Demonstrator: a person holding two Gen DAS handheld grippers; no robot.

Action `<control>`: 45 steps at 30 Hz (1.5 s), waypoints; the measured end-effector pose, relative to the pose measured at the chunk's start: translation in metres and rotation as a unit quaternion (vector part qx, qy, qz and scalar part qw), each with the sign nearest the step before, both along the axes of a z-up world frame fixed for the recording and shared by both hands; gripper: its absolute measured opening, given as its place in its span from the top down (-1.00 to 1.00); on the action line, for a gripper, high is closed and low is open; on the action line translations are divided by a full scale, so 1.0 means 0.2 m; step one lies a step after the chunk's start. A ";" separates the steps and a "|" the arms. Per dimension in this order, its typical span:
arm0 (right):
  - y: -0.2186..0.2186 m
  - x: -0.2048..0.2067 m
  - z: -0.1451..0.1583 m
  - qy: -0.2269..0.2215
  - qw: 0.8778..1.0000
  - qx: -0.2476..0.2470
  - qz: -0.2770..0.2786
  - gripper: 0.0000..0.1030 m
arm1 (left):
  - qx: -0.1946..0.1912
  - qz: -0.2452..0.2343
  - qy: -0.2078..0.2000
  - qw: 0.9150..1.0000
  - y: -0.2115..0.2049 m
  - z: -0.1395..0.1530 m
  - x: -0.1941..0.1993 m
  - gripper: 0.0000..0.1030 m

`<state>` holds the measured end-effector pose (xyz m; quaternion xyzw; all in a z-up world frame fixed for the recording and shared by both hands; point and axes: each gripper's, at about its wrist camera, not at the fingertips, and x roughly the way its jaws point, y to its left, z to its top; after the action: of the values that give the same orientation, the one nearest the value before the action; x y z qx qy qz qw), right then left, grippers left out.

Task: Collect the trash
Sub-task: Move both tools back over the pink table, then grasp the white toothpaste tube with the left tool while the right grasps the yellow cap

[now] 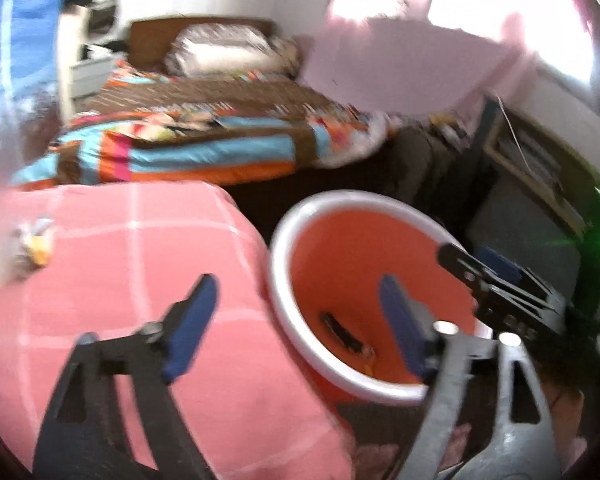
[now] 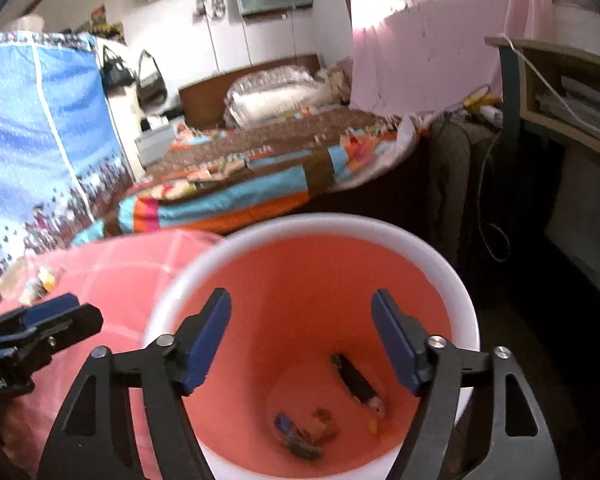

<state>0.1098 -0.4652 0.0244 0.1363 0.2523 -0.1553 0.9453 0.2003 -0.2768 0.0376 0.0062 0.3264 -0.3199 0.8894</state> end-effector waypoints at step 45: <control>1.10 0.45 0.26 -0.212 0.944 -0.135 0.215 -1.00 | -0.014 0.283 -0.233 0.930 1.28 0.17 0.05 -1.00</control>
<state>0.1994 -0.2447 0.0768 -0.0205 0.0461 0.0512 0.9974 0.2094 -0.0202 0.0726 -0.0242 0.0941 -0.0493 0.9940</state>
